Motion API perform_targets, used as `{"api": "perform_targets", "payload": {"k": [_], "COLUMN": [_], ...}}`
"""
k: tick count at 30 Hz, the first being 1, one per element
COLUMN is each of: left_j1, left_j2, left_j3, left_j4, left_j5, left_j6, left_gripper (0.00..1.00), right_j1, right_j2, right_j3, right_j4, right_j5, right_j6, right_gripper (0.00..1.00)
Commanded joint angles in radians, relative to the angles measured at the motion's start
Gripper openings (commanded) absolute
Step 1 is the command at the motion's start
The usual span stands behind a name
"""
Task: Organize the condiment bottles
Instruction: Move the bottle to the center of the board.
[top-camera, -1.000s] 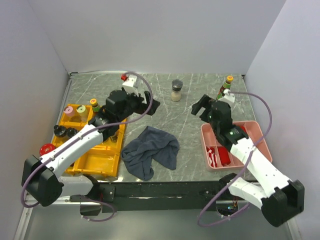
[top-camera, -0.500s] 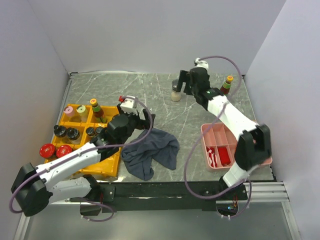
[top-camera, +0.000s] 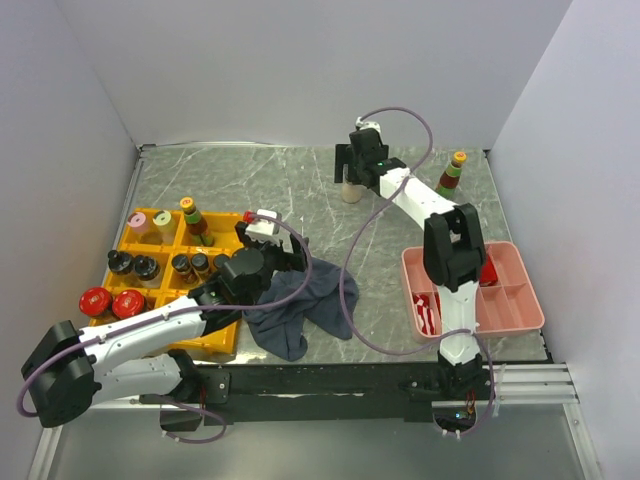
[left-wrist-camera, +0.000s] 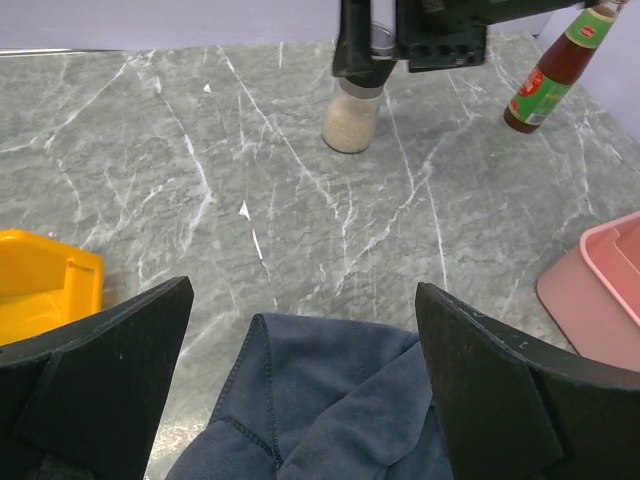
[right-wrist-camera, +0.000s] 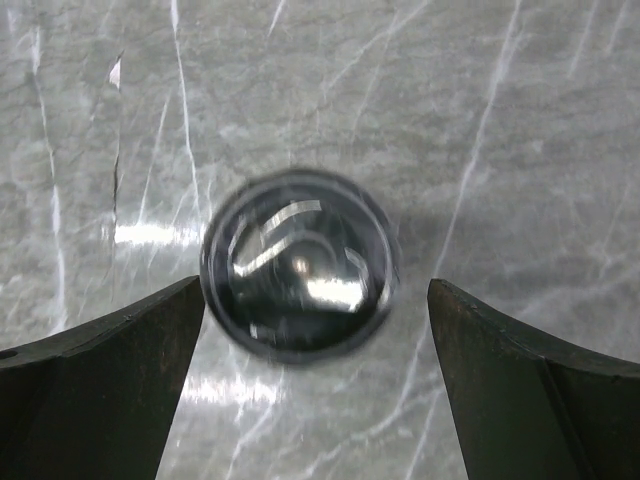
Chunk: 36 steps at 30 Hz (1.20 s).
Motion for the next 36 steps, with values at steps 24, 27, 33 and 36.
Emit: {"api": "perform_targets", "payload": {"k": [24, 27, 33, 36], "left_j1": [-0.026, -0.028, -0.028, -0.029], "left_j2": [-0.001, -0.019, -0.026, -0.019], "left_j3": [-0.014, -0.020, -0.020, -0.022], "left_j4": [0.071, 0.079, 0.068, 0.076], "left_j5": [-0.142, -0.142, -0.147, -0.142], "left_j6": [0.012, 0.011, 0.001, -0.002], "left_gripper": [0.99, 0.99, 1.00, 0.99], "right_j1": [0.063, 0.088, 0.149, 0.186], "right_j2": [-0.349, -0.451, -0.657, -0.734], "right_j3": [-0.408, -0.540, -0.789, -0.859], "right_j4": [0.230, 0.226, 0.229, 0.189], "right_j5": [0.068, 0.090, 0.096, 0.138], "right_j6": [-0.020, 0.024, 0.098, 0.150], "right_gripper": [0.52, 0.51, 0.52, 0.53]}}
